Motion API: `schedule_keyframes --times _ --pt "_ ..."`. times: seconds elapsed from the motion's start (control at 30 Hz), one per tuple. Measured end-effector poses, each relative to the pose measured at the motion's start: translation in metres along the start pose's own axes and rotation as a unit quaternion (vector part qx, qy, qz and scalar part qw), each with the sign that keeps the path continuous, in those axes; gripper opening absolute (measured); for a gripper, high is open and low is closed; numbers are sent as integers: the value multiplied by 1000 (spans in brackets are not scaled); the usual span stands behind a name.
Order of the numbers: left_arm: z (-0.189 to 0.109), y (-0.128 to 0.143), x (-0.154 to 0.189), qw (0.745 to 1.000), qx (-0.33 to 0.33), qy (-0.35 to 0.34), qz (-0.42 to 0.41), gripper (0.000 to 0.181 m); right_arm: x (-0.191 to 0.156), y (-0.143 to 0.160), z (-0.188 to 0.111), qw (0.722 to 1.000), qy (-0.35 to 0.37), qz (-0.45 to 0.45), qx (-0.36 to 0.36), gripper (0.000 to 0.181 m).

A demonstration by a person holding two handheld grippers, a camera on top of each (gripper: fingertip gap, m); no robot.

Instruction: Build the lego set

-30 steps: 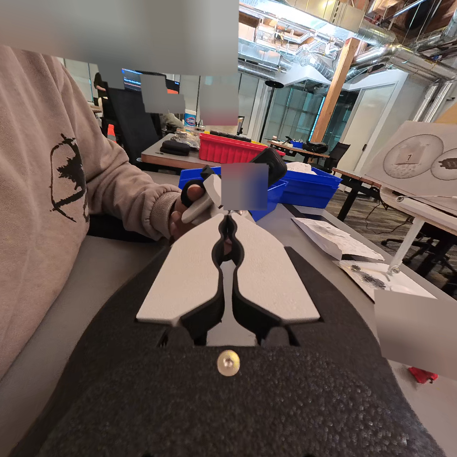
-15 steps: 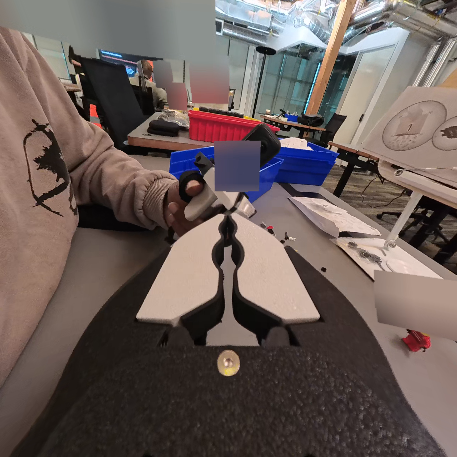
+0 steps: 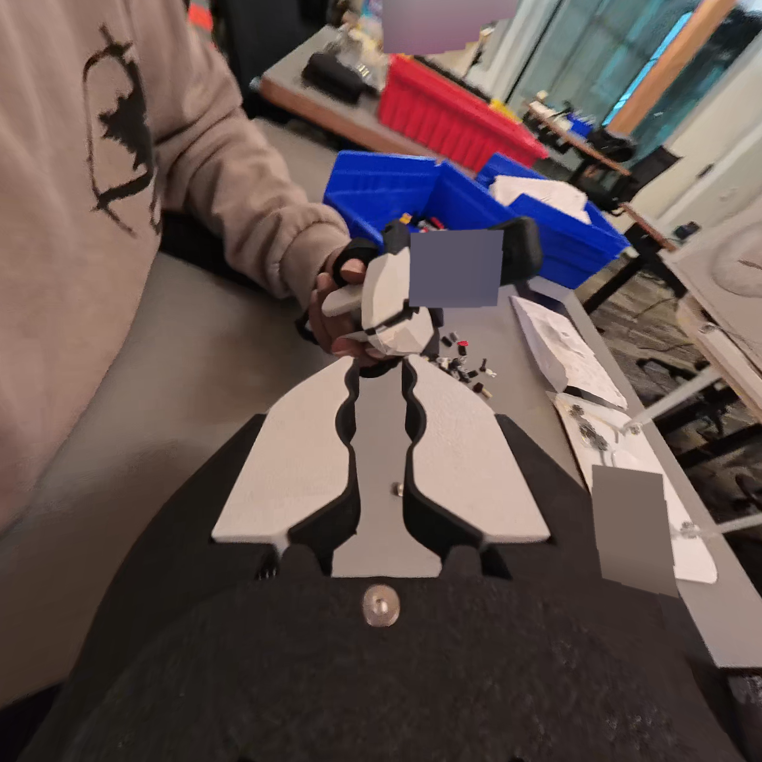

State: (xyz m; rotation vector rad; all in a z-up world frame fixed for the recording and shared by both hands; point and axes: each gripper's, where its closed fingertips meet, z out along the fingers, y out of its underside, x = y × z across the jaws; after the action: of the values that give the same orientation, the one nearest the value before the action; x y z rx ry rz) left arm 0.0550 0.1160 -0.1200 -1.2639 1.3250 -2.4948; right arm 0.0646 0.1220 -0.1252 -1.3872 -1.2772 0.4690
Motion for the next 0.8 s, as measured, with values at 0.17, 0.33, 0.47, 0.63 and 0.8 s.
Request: schedule_keyframes --times 0.17,0.33,0.47,0.63,0.8 --pt "3 15 -2 999 -43 10 -28 0 -13 4 5 993 -82 -44 -67 19" --pt "4 21 -5 998 -59 7 -36 0 -20 12 11 984 -124 -70 -105 11" --pt "3 21 -7 998 -58 4 -39 0 -18 14 13 986 -117 -69 -101 7" --pt "-5 19 -22 997 -62 -49 -14 4 -9 23 11 991 -81 -49 -94 6" --pt "-58 26 -91 919 -187 -316 146 18 9 51 -1 994 -22 -8 -108 6"
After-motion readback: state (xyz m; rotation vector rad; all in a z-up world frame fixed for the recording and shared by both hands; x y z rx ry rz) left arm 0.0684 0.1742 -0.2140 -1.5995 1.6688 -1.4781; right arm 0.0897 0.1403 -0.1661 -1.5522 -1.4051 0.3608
